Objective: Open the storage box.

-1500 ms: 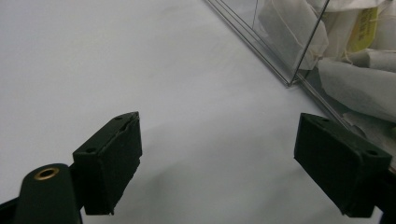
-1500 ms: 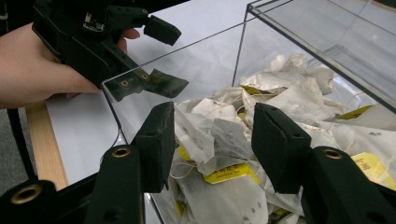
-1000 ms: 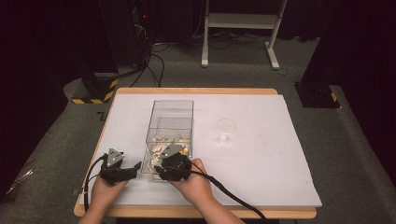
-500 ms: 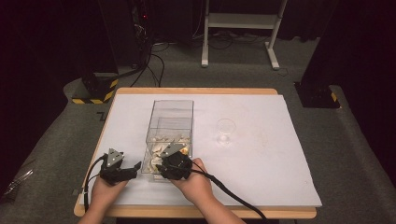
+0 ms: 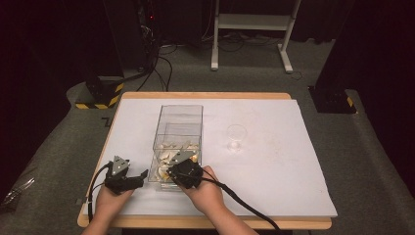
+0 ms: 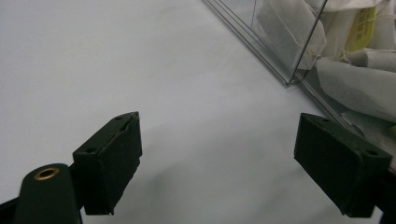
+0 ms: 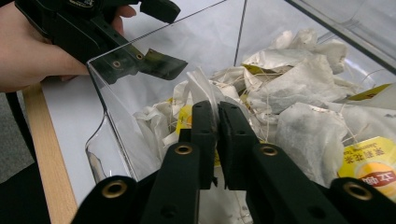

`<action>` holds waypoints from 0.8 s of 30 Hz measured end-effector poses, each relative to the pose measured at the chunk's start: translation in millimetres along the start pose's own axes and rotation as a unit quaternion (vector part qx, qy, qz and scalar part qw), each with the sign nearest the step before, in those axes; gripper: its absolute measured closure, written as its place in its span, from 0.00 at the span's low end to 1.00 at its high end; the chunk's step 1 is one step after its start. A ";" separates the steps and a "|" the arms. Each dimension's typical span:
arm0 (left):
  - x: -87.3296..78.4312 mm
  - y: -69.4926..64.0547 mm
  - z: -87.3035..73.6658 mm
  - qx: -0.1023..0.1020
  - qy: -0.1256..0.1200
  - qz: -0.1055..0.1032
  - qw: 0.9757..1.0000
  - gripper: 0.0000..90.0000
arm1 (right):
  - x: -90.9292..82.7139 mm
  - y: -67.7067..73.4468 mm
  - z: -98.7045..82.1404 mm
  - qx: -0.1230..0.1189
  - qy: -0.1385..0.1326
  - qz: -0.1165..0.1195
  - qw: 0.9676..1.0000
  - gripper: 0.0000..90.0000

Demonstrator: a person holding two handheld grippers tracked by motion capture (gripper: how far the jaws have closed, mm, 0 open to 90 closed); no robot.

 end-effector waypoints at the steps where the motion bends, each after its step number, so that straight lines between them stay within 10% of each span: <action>1: 0.0 0.0 0.0 0.000 0.000 0.000 1.000 0.17 | -1.0 -0.1 -0.3 0.000 -0.001 -0.002 1.000 0.97; 24: 0.0 -1.5 -0.5 -0.004 -0.004 0.002 1.000 0.17 | -37.3 -12.5 4.9 0.009 -0.071 -0.025 0.997 0.99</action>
Point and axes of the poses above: each handheld gripper's, and its own axes: x roughly forward along the jaws, z roughly out of its top, y roughly to its left, the point moved 1 cm from there along x, roughly forward along the jaws, and after that the axes turned 4 degrees about -y, right-handed, at the moved point
